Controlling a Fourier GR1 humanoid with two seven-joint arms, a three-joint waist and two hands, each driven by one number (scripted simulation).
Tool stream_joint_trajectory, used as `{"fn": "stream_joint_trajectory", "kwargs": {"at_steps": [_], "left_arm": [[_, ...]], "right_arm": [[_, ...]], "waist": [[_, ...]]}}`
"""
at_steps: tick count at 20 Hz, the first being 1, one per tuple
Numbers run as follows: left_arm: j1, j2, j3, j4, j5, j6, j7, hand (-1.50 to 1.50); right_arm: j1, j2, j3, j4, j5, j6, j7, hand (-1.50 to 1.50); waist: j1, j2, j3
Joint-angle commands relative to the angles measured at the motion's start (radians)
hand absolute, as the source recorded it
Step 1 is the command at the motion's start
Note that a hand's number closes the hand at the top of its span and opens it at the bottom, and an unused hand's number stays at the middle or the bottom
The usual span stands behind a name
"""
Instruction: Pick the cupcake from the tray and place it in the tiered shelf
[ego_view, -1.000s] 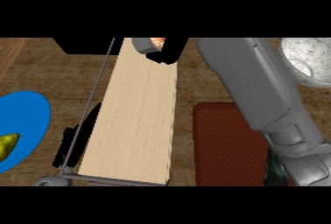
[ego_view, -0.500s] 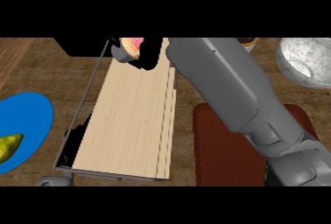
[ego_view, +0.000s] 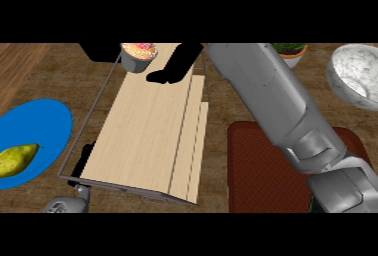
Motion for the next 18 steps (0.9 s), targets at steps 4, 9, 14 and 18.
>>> {"fn": "stream_joint_trajectory", "kwargs": {"at_steps": [4,9,14,18], "left_arm": [[-0.013,-0.007,0.003,0.008,0.003,-0.001,0.003,0.00],[-0.005,-0.002,0.007,0.012,0.004,-0.004,0.010,0.00],[0.044,0.013,0.021,-0.013,0.006,0.000,-0.020,0.00],[0.015,0.008,0.020,-0.008,0.013,-0.013,-0.010,0.00]], "right_arm": [[0.050,0.069,-0.104,0.141,-0.286,0.010,0.094,-1.50],[-0.006,0.070,-0.224,0.157,-0.405,-0.195,0.170,-1.50],[-0.048,-0.024,-0.326,0.209,-0.381,-0.346,0.162,-1.50],[-0.043,-0.148,-0.342,0.298,-0.360,-0.331,0.177,-1.50]], "waist": [[0.014,0.042,-0.010],[-0.019,0.036,-0.009],[-0.025,0.045,-0.009],[-0.018,0.058,-0.009]]}}
